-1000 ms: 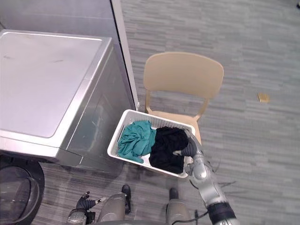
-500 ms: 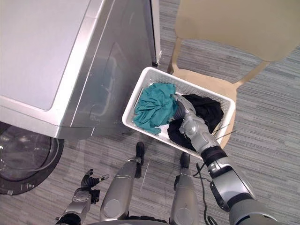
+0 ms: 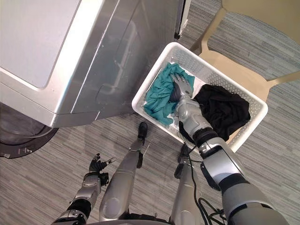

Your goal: Pick up the laundry basket with both hands and put the clothes into the washing machine.

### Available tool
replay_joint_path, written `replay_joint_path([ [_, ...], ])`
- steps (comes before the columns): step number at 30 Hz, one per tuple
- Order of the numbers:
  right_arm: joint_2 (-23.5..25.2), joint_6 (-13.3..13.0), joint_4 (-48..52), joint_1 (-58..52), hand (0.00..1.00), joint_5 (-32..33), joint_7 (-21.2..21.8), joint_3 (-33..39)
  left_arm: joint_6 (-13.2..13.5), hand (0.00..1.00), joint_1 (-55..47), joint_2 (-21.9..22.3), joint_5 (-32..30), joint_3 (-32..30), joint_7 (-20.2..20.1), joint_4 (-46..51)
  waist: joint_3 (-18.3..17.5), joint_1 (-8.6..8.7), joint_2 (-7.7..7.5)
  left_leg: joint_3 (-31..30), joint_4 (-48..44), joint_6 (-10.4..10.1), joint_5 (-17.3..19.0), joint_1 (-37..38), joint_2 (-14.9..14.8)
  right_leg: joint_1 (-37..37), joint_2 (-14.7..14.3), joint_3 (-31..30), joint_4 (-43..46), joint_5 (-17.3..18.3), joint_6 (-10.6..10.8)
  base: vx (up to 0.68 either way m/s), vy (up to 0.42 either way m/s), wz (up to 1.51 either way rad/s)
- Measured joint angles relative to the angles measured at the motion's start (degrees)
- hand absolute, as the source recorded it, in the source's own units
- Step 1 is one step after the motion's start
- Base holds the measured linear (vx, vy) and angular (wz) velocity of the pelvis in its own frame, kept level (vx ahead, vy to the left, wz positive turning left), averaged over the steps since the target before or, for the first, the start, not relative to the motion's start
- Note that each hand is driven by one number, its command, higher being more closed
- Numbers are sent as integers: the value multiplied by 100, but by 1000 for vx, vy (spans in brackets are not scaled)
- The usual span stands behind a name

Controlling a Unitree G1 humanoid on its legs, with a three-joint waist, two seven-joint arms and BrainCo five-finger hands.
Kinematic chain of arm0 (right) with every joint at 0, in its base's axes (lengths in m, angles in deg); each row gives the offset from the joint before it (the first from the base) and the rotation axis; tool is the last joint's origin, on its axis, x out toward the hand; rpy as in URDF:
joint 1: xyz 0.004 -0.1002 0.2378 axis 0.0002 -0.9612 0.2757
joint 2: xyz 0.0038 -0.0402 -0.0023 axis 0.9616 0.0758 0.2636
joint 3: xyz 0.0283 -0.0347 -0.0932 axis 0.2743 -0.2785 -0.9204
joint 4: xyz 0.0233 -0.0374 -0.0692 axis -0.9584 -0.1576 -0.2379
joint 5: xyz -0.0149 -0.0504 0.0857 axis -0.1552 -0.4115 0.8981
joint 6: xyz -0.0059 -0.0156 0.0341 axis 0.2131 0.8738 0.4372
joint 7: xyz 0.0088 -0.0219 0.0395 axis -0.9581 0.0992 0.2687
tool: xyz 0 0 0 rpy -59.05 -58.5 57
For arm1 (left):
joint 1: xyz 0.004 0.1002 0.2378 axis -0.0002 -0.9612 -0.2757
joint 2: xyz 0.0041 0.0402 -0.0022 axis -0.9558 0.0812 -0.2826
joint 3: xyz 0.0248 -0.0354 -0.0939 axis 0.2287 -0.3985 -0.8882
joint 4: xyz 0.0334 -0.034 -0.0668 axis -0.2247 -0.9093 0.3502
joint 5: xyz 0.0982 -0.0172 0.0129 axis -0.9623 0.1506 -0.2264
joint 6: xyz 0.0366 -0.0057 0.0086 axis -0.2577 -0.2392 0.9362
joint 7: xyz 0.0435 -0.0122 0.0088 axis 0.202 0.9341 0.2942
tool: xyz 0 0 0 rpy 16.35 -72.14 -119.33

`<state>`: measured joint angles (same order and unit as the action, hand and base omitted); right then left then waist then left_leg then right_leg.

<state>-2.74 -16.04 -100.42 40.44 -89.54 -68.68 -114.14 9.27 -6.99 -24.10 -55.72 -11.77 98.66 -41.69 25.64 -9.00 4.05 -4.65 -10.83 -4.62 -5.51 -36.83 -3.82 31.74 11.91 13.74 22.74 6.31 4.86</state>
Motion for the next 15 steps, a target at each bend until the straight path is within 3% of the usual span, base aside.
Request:
replay_joint_path([
  [3,-53,37,257,-121,100,347,134,52,9,0,-1,-2,4,-7,-1,16,5,19,-10,49,-1,-1,0,73,-30,4,2,-13,101,46,-40,7,-50,-3],
  [8,-52,71,1809,-1132,100,912,165,671,-28,0,-13,-25,68,-37,-9,81,60,75,-106,348,-19,0,3,376,-128,-237,-34,-93,106,46,-40,10,-34,-13],
  [10,96,71,2748,-1696,100,1091,114,1234,-84,0,-22,-23,95,-35,-13,130,80,183,-152,368,-7,3,14,673,-159,-523,-61,-84,92,52,-49,-4,-40,-2],
  [15,667,-61,4452,-2868,100,1412,-194,2203,-144,0,-192,-32,90,-16,-137,182,43,244,-338,443,97,-7,69,1382,-203,-1174,-98,-53,-6,193,-35,-42,-32,-7],
])
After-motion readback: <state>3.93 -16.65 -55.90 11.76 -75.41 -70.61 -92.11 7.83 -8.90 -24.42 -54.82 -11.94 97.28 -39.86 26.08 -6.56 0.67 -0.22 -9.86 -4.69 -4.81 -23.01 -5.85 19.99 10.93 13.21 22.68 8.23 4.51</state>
